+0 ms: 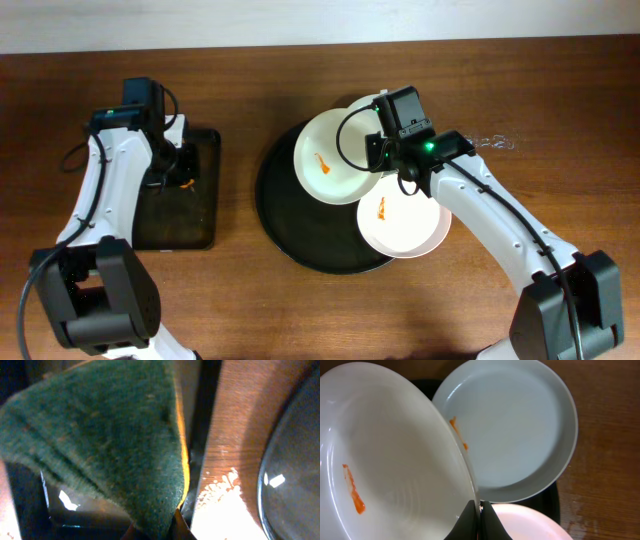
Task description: Clean dirty plates on tray and stack at the side
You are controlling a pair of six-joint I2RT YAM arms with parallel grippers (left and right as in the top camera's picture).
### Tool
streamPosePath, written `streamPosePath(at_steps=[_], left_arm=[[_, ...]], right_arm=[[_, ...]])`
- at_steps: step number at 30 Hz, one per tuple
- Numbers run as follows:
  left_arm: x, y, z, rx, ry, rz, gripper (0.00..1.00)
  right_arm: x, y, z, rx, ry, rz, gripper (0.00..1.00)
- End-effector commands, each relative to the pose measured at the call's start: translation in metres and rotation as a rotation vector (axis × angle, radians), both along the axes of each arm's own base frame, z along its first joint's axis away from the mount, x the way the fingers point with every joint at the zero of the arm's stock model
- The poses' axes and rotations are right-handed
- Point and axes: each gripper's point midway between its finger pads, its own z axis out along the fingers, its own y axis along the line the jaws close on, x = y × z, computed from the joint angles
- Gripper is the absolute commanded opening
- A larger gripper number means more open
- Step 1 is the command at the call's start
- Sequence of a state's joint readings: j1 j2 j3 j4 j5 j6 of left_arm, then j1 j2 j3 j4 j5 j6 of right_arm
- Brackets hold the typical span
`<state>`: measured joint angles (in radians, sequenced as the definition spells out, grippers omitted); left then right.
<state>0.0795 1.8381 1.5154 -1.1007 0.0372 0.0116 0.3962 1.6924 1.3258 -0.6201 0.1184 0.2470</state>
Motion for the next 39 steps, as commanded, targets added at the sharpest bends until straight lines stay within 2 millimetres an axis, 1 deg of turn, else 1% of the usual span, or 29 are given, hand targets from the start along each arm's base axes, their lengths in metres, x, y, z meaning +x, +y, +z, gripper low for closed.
streamPosePath(at_steps=[1, 3, 4, 6, 8, 11, 13, 14, 16, 18, 20, 22, 23, 25, 28, 30, 31, 33, 37, 39], left_arm=[[0.008, -0.055, 0.016, -0.256, -0.078, -0.185, 0.00], [0.017, -0.082, 0.028, -0.389, -0.141, -0.229, 0.00], [0.019, -0.089, 0.030, -0.408, -0.152, -0.244, 0.00], [0.018, -0.104, 0.031, -0.418, -0.155, -0.282, 0.00], [0.016, -0.129, 0.032, -0.421, -0.157, -0.347, 0.00], [0.020, -0.163, 0.036, -0.433, -0.193, -0.407, 0.00], [0.022, -0.185, 0.040, -0.449, -0.214, -0.417, 0.00], [0.021, -0.199, 0.042, -0.459, -0.222, -0.430, 0.00], [0.017, -0.219, 0.043, -0.468, -0.232, -0.473, 0.00], [0.014, -0.234, 0.042, -0.485, -0.222, -0.464, 0.00], [0.012, -0.243, 0.037, -0.489, -0.213, -0.482, 0.00], [0.011, -0.248, 0.027, -0.495, -0.185, -0.487, 0.00], [0.010, -0.250, 0.022, -0.512, -0.170, -0.489, 0.00], [0.009, -0.259, 0.014, -0.568, -0.143, -0.498, 0.00], [0.010, -0.275, 0.003, -0.670, -0.117, -0.520, 0.00], [0.014, -0.281, -0.003, -0.707, -0.111, -0.506, 0.00], [0.016, -0.282, -0.004, -0.717, -0.110, -0.499, 0.00], [0.012, -0.290, -0.004, -0.772, -0.092, -0.510, 0.00], [0.007, -0.295, -0.012, -0.776, -0.068, -0.517, 0.00], [0.004, -0.299, -0.012, -0.776, -0.058, -0.524, 0.00]], right_arm=[[0.000, 0.005, 0.001, 0.045, 0.014, -0.007, 0.04], [-0.006, 0.001, -0.007, 0.054, 0.047, -0.058, 0.04], [-0.009, -0.004, -0.010, 0.045, 0.059, -0.094, 0.04], [-0.014, -0.016, -0.014, 0.007, 0.081, -0.152, 0.04], [-0.023, -0.032, -0.018, -0.030, 0.108, -0.258, 0.04], [-0.029, -0.044, -0.017, -0.087, 0.100, -0.354, 0.04], [-0.035, -0.043, -0.016, -0.128, 0.090, -0.370, 0.04], [-0.038, -0.042, -0.014, -0.153, 0.073, -0.391, 0.04], [-0.039, -0.039, -0.004, -0.188, 0.009, -0.448, 0.04], [-0.039, -0.024, 0.002, -0.151, -0.019, -0.451, 0.04], [-0.041, -0.017, 0.002, -0.133, -0.023, -0.460, 0.04], [-0.044, -0.015, 0.000, -0.096, -0.007, -0.496, 0.04], [-0.045, -0.012, -0.002, -0.080, 0.011, -0.487, 0.04], [-0.048, -0.007, -0.005, -0.060, 0.035, -0.474, 0.04], [-0.048, -0.007, -0.005, -0.057, 0.039, -0.472, 0.04], [-0.049, -0.004, -0.006, -0.049, 0.047, -0.466, 0.04], [-0.049, -0.005, -0.006, -0.050, 0.046, -0.467, 0.04], [-0.050, -0.005, -0.007, -0.052, 0.048, -0.468, 0.04], [-0.049, -0.005, -0.015, -0.047, 0.042, -0.467, 0.04], [-0.047, -0.004, -0.015, -0.039, 0.035, -0.467, 0.04]])
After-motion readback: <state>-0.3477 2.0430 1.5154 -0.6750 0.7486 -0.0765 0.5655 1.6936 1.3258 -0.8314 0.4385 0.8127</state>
